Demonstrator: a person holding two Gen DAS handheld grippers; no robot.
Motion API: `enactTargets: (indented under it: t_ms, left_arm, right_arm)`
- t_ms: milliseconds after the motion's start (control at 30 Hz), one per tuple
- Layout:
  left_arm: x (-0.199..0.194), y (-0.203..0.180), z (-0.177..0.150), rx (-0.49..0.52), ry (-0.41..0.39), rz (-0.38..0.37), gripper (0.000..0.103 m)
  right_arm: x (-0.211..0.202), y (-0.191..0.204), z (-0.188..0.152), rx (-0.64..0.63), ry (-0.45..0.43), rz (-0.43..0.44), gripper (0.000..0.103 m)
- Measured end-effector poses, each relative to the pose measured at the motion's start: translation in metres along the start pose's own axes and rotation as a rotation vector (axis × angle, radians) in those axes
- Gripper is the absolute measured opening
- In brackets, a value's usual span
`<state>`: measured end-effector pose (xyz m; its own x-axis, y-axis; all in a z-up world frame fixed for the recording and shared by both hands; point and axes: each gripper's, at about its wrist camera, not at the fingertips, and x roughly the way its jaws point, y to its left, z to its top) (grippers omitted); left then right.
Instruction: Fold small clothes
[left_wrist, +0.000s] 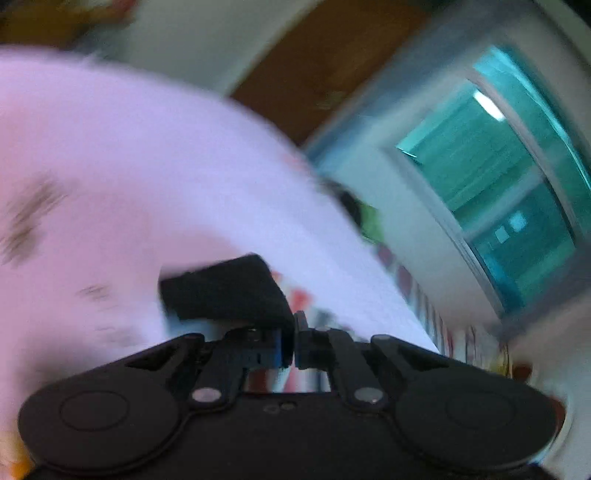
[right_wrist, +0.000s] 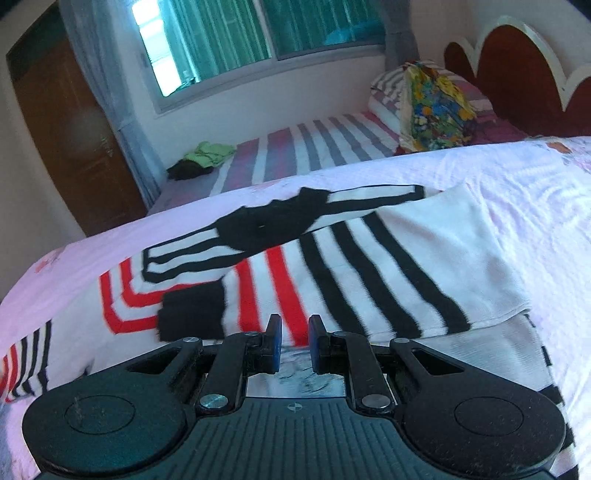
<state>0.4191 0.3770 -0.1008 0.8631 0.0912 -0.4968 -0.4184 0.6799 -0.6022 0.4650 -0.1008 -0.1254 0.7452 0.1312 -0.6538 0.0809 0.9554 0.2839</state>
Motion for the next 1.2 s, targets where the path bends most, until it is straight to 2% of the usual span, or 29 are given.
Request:
enactTargets:
  t_ms: [67,233,467,567,667,800,867,900,933,1000,1067,1167,1200]
  left_arm:
    - [0.003,-0.037,-0.007,0.095,0.012,-0.037,0.005]
    - [0.024,-0.123,-0.036,0.23,0.045,-0.134,0.005]
    - [0.043,-0.233,-0.104,0.411,0.115,-0.279,0.005]
    - [0.036,-0.266,-0.146,0.497,0.15,-0.335,0.005]
    - [0.039,-0.296,-0.19,0.618,0.2,-0.356,0.005]
    - [0.05,-0.314,-0.246,0.738,0.284,-0.356,0.005]
    - [0.054,-0.322,-0.267,0.808,0.321,-0.339,0.009]
    - [0.059,-0.329,-0.281,0.857,0.343,-0.326,0.024]
    - [0.06,-0.333,-0.293,0.892,0.37,-0.336,0.051]
    - [0.056,-0.34,-0.318,0.95,0.426,-0.398,0.089]
    - [0.042,-0.339,-0.329,0.991,0.42,-0.468,0.084]
    - [0.014,-0.324,-0.322,0.997,0.356,-0.49,0.084]
    - [0.007,-0.314,-0.314,0.975,0.34,-0.491,0.084]
  right_arm:
    - [-0.001,-0.008,0.003,0.014,-0.003,0.004,0.015]
    - [-0.01,-0.029,0.007,0.032,-0.018,0.018,0.015]
    - [-0.032,-0.075,0.016,0.074,-0.045,0.014,0.015]
    - [-0.044,-0.096,0.017,0.093,-0.058,0.009,0.015]
    - [-0.055,-0.117,0.018,0.112,-0.066,0.001,0.015]
    - [-0.066,-0.147,0.019,0.148,-0.068,-0.021,0.015]
    - [-0.071,-0.16,0.018,0.165,-0.066,-0.022,0.015]
    - [-0.072,-0.165,0.019,0.171,-0.064,-0.02,0.015]
    - [-0.074,-0.169,0.019,0.177,-0.062,-0.015,0.015]
    - [-0.076,-0.174,0.019,0.188,-0.062,-0.001,0.015]
    - [-0.075,-0.173,0.021,0.191,-0.062,0.022,0.015]
    - [-0.07,-0.164,0.024,0.176,-0.058,0.06,0.017]
    - [-0.068,-0.159,0.024,0.169,-0.057,0.077,0.037]
